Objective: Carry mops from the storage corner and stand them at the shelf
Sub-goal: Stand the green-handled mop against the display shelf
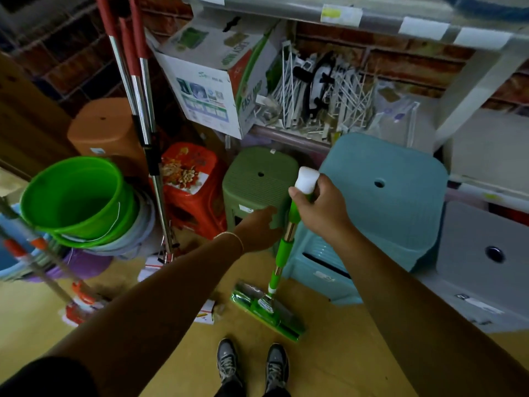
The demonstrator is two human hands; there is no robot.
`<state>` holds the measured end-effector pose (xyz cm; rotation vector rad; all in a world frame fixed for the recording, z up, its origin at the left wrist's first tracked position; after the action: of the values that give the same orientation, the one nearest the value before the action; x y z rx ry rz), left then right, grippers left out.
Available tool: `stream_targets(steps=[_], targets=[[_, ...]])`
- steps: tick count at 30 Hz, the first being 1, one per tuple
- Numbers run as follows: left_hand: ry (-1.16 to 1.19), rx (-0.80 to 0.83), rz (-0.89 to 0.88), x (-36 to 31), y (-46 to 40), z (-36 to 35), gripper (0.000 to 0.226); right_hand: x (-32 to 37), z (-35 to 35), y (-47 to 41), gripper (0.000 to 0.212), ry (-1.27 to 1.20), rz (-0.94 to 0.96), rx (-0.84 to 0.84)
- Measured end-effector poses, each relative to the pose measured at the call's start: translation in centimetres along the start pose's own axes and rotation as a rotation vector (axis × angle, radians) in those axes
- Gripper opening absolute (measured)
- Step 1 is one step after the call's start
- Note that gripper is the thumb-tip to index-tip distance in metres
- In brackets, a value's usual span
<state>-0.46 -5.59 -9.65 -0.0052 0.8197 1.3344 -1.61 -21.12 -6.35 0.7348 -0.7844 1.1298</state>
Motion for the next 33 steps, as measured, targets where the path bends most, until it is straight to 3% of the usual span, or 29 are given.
stream_targets(steps=[5, 10, 17, 21, 22, 26, 30, 33], targets=[[0.193, 0.019, -0.050, 0.2, 0.4, -2.1, 0.057, 0.0, -0.1, 2.4, 0.044, 0.023, 0.057, 0.034], [0.215, 0.004, -0.110, 0.0, 1.5, -2.5, 0.025, 0.6, -0.9, 4.4, 0.046, 0.001, 0.085, 0.042], [0.210, -0.048, -0.120, 4.7, 6.9, -3.4, 0.035, 3.0, -4.1, 9.7, 0.041, 0.006, 0.173, 0.114], [0.240, -0.102, -0.104, 8.6, 10.3, -2.4, 0.063, 6.5, -6.5, 13.1, 0.051, 0.111, 0.259, 0.224], [0.245, -0.112, -0.105, 8.8, 11.9, -1.4, 0.063, 7.7, -7.0, 14.0, 0.053, 0.129, 0.289, 0.239], [0.294, -0.185, -0.121, 10.8, 17.8, 2.1, 0.023, 13.0, -8.8, 17.9, 0.053, 0.192, 0.423, 0.286], [0.404, -0.280, -0.183, 14.7, 24.4, 4.5, 0.022, 18.5, -10.9, 23.3, 0.051, 0.217, 0.551, 0.332], [0.484, -0.352, -0.196, 17.6, 30.0, 6.1, 0.037, 22.4, -12.9, 27.9, 0.047, 0.220, 0.629, 0.378]])
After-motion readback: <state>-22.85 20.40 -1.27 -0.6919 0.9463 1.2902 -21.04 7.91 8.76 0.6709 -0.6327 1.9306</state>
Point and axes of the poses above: each hand's wrist, its own y-axis away from the middle knuckle, its own z-axis out of the back of the hand, x = y × z, the point moved 1 cm from there along -y, towards the middle knuckle, and after that the axes turned 2 degrees about -x, right-handed, at the moved point
